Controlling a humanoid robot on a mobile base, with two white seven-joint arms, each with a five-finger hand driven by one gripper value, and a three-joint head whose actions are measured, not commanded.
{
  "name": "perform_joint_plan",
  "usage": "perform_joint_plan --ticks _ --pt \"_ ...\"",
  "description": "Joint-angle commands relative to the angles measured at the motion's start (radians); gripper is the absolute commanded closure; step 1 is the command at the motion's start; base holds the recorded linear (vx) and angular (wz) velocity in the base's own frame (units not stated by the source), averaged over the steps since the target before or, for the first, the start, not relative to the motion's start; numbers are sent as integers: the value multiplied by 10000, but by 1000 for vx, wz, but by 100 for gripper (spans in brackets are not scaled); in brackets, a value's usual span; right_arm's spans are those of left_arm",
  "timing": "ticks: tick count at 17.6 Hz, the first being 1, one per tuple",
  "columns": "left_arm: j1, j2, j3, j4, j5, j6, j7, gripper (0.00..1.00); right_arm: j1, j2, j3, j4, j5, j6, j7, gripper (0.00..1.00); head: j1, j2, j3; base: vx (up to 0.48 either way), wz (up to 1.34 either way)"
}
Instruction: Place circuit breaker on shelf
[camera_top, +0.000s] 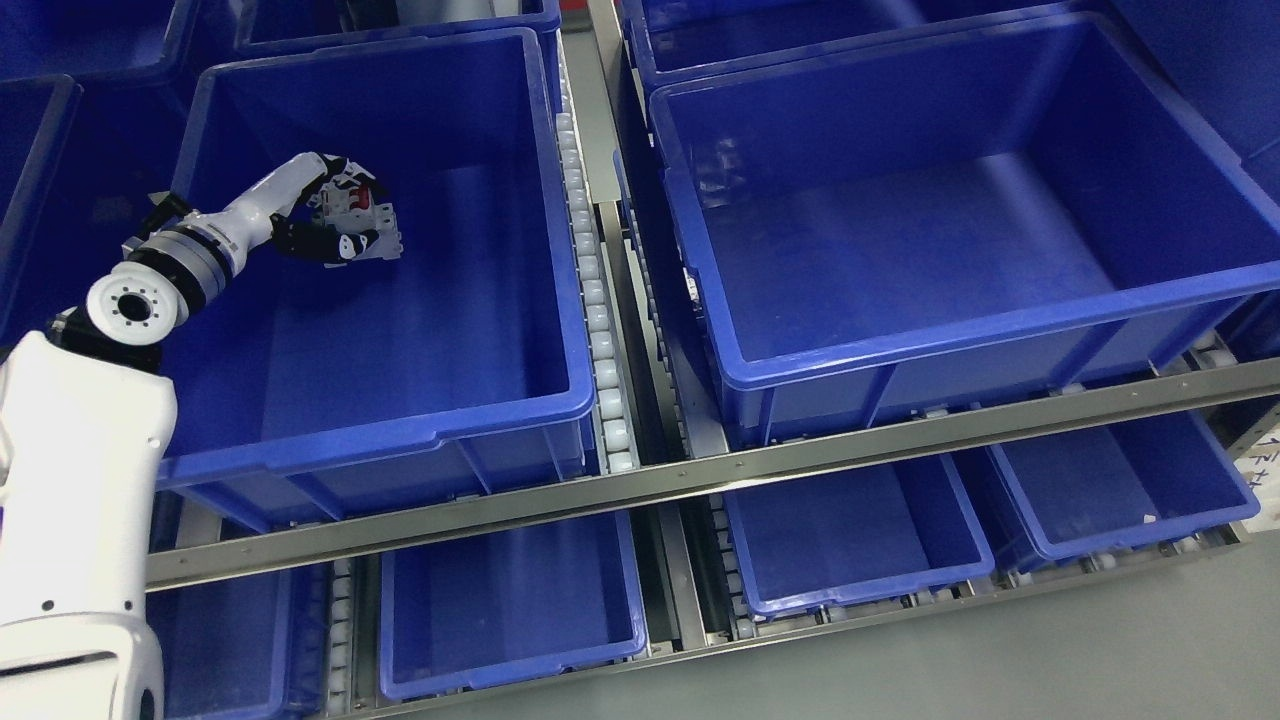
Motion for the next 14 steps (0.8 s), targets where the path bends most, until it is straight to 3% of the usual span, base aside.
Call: perform_joint_plan --ticks 1,3,6,11,14 --pt "-583 90 -613 2250 -341 -14 126 76 1 -175 199 1 1 301 -21 0 0 0 0 0 0" --pt "-782 90 -598 2250 -341 -14 386 62 1 -175 199 1 1 301 -5 0 0 0 0 0 0" --pt "-967 90 -598 2250 -341 32 586 57 1 -175 199 1 1 301 -21 0 0 0 0 0 0" --pt "-1075 151 -598 2234 -341 324 1062 20 1 -175 199 1 1 301 -21 0 0 0 0 0 -6" --pt "-1090 152 -491 2234 -325 263 1612 9 1 -175 199 1 1 301 -21 0 0 0 0 0 0"
